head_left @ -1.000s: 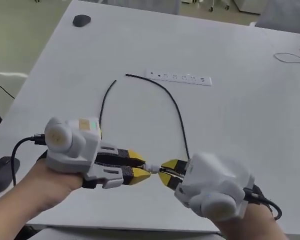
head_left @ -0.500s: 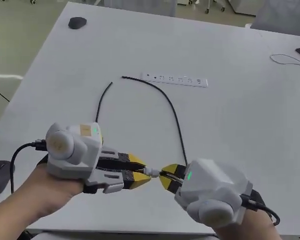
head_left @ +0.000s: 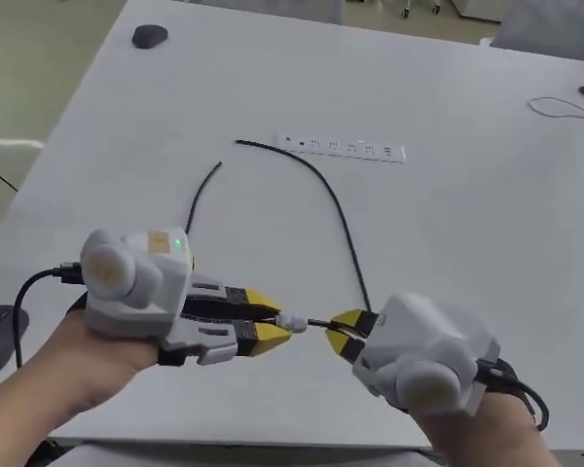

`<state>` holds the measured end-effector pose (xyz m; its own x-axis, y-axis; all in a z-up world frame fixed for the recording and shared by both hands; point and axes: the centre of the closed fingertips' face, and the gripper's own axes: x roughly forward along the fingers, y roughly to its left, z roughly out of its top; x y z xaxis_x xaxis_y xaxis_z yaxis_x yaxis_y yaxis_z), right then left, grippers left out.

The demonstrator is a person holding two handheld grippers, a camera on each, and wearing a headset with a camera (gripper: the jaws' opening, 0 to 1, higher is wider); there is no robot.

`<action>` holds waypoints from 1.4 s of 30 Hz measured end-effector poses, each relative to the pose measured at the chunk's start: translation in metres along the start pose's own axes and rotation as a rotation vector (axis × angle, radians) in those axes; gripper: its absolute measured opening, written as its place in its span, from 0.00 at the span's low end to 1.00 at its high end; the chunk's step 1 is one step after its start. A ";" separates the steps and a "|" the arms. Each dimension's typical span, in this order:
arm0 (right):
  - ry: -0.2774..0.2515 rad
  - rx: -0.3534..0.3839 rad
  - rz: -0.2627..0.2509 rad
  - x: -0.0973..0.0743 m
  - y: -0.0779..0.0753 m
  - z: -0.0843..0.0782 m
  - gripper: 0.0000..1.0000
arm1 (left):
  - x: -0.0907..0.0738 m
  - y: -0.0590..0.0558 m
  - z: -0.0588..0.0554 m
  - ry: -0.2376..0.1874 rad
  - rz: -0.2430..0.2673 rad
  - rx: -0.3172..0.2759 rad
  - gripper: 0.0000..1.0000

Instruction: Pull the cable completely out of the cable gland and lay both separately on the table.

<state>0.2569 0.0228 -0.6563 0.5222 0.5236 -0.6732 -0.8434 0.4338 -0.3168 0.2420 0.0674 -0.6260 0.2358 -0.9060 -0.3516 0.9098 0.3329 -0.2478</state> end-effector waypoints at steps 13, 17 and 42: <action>0.033 0.158 -0.040 0.003 -0.014 -0.026 0.00 | 0.003 -0.007 0.003 -0.011 -0.008 -0.003 0.15; 0.035 0.209 -0.035 0.005 -0.010 -0.030 0.00 | 0.005 -0.007 0.003 -0.014 -0.007 0.004 0.15; 0.169 0.589 -0.078 0.009 -0.016 -0.095 0.00 | 0.008 -0.006 -0.001 -0.024 -0.003 -0.015 0.15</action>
<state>0.2634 -0.0490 -0.7206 0.5114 0.3716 -0.7749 -0.5669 0.8236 0.0208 0.2379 0.0580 -0.6278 0.2416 -0.9127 -0.3295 0.9052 0.3343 -0.2624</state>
